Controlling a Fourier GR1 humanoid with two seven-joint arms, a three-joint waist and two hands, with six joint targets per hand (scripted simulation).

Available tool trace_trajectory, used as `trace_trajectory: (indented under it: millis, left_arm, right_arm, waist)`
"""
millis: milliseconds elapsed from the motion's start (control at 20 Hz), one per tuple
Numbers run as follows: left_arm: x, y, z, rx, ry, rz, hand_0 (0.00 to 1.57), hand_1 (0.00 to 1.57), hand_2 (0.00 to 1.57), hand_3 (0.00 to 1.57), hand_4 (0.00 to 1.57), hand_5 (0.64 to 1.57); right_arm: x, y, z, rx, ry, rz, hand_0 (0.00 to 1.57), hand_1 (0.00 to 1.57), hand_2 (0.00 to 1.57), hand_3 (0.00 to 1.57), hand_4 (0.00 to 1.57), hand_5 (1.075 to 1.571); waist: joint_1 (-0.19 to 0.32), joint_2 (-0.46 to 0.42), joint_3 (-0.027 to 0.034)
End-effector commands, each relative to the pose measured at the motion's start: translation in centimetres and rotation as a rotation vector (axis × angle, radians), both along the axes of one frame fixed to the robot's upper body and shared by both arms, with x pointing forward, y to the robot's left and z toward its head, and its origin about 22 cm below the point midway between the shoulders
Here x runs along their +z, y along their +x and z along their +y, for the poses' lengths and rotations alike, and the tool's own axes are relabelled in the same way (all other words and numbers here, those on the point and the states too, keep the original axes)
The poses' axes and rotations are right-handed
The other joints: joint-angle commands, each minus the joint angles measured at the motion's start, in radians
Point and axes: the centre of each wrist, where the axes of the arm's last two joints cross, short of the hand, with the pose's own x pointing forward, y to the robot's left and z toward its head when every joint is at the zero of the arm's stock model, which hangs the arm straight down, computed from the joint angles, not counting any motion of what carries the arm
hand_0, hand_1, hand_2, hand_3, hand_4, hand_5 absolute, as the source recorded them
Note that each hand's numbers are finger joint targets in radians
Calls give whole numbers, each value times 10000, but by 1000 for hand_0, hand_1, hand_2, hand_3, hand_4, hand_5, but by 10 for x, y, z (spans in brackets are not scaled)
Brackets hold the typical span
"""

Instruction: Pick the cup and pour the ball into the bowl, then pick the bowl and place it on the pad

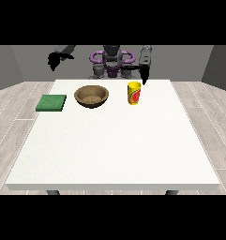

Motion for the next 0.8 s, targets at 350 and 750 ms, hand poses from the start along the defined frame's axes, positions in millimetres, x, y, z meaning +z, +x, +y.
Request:
trace_trajectory:
  millis: [350,750]
  left_arm:
    - [-38,31,23,991,160,-439,0,0,0,0,0,1499]
    - [-72,21,13,2128,2160,-484,1296,1296,1571,1571,1148,1561]
  right_arm:
    - [6,8,-35,249,-82,-518,0,0,0,0,241,1570]
    - [32,13,-66,865,32,-1404,0,0,0,0,217,1570]
  waist:
    - [-445,574,-3]
    - [-1278,1569,-5]
